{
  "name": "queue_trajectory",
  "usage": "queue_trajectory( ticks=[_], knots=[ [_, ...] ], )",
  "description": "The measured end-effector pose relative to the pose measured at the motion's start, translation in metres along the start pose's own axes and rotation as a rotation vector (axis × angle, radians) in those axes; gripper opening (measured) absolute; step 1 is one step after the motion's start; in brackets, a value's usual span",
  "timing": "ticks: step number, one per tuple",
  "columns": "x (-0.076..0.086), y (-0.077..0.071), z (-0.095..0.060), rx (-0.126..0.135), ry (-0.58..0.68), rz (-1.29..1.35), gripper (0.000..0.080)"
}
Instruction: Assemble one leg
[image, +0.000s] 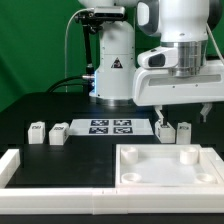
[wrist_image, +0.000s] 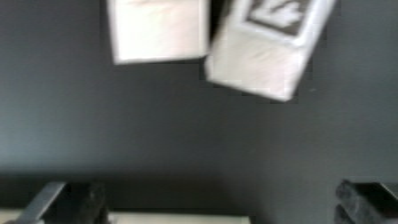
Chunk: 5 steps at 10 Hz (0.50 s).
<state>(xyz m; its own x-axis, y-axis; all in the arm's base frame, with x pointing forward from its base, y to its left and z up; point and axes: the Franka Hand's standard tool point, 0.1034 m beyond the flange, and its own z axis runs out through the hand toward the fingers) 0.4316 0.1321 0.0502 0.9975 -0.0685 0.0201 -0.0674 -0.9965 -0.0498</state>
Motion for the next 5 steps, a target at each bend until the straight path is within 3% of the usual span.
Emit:
queue_trajectory(
  ticks=[1, 3, 5],
  knots=[
    [-0.0051, -0.006, 0.0022, 0.011, -0.002, 0.117, 0.0649],
    [-0.0075, -0.0086, 0.0032, 0.018, 0.0, 0.109, 0.0649],
    [-0.0087, -0.0059, 0.0038, 0.007, -0.036, 0.089, 0.0649]
  ],
)
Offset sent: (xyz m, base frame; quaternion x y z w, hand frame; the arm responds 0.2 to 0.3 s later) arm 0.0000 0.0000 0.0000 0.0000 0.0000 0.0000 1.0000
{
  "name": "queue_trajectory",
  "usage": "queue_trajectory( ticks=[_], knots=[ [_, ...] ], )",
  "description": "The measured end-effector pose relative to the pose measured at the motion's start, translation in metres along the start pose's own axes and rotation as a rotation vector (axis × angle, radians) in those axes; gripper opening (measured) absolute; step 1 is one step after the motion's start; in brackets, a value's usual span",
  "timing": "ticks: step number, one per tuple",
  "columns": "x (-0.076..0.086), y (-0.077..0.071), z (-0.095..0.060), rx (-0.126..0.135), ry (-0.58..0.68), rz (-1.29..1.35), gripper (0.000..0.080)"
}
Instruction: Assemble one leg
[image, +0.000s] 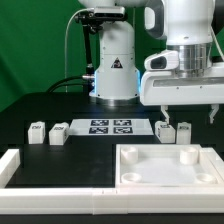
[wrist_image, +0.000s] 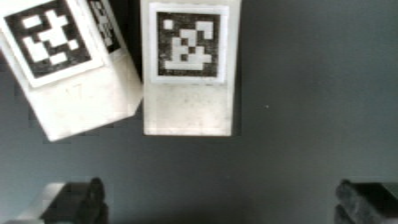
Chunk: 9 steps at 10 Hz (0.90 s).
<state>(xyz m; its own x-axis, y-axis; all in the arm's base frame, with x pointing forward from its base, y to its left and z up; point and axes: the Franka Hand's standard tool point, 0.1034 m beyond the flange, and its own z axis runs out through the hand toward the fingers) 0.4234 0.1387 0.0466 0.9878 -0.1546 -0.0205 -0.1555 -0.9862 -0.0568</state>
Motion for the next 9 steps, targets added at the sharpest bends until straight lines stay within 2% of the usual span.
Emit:
queue_trajectory(
  ticks=[1, 4, 5, 8, 9],
  knots=[
    [0.0, 0.001, 0.0, -0.006, -0.021, -0.011, 0.0649],
    [-0.01, 0.009, 0.0, -0.056, -0.292, -0.002, 0.0649],
    [-0.011, 0.009, 0.0, -0.068, -0.35, 0.0, 0.0649],
    [-0.027, 0.012, 0.0, -0.103, -0.638, 0.007, 0.0649],
    [-0.031, 0.01, 0.001, -0.105, -0.694, 0.013, 0.0649]
  ],
)
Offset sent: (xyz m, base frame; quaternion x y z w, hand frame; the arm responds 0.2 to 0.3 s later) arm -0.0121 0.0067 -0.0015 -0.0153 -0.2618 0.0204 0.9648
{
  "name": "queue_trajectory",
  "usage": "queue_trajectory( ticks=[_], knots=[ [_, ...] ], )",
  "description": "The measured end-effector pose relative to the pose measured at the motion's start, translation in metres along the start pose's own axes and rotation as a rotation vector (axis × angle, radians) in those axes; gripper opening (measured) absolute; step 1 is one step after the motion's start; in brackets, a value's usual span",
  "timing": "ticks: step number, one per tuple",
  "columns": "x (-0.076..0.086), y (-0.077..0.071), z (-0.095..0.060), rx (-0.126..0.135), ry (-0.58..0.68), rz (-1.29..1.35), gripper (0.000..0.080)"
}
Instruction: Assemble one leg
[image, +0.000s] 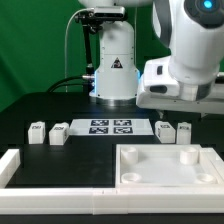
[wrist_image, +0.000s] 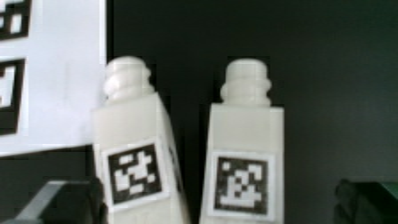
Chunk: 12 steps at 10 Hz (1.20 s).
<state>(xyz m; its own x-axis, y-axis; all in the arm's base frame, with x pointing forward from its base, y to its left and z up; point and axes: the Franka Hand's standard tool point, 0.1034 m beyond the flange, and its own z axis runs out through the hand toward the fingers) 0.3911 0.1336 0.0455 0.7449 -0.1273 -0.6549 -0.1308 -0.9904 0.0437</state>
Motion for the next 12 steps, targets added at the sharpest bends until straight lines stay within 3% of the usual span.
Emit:
queue_trajectory(
  ticks=[1, 6, 12],
  knots=[
    [-0.007, -0.001, 0.006, -0.005, -0.076, 0.004, 0.0649],
    [-0.003, -0.021, 0.026, -0.018, -0.07, -0.007, 0.0649],
    [-0.003, -0.03, 0.033, -0.029, -0.074, -0.01, 0.0649]
  ],
)
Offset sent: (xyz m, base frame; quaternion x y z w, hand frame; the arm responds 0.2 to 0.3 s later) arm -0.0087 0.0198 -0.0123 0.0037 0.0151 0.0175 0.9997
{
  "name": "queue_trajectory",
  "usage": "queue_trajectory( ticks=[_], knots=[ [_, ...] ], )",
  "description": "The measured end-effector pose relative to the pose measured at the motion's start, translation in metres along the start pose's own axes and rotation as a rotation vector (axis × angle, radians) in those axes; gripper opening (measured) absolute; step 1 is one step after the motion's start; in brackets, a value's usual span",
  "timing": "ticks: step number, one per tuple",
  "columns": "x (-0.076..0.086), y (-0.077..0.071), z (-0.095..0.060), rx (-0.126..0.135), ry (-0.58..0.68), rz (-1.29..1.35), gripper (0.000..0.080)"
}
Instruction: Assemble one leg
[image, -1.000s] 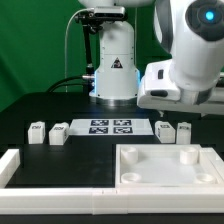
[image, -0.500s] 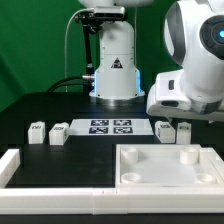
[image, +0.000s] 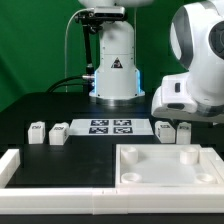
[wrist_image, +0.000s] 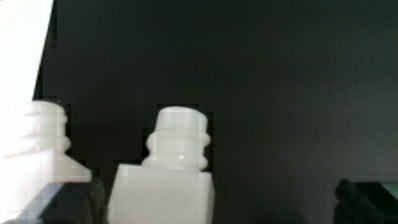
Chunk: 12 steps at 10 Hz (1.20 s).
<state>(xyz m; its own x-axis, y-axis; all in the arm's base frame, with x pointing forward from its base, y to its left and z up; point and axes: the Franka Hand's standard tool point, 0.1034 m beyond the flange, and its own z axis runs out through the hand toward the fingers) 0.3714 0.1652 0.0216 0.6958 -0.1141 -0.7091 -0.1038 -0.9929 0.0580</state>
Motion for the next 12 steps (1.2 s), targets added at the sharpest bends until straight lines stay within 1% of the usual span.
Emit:
queue_trajectory(
  ticks=[5, 9, 12],
  knots=[
    [0.001, 0.004, -0.001, 0.005, -0.004, -0.006, 0.0649],
    [0.005, 0.015, -0.003, 0.017, -0.006, -0.009, 0.0649],
    [0.006, 0.017, -0.004, 0.022, -0.007, -0.004, 0.0649]
  ],
)
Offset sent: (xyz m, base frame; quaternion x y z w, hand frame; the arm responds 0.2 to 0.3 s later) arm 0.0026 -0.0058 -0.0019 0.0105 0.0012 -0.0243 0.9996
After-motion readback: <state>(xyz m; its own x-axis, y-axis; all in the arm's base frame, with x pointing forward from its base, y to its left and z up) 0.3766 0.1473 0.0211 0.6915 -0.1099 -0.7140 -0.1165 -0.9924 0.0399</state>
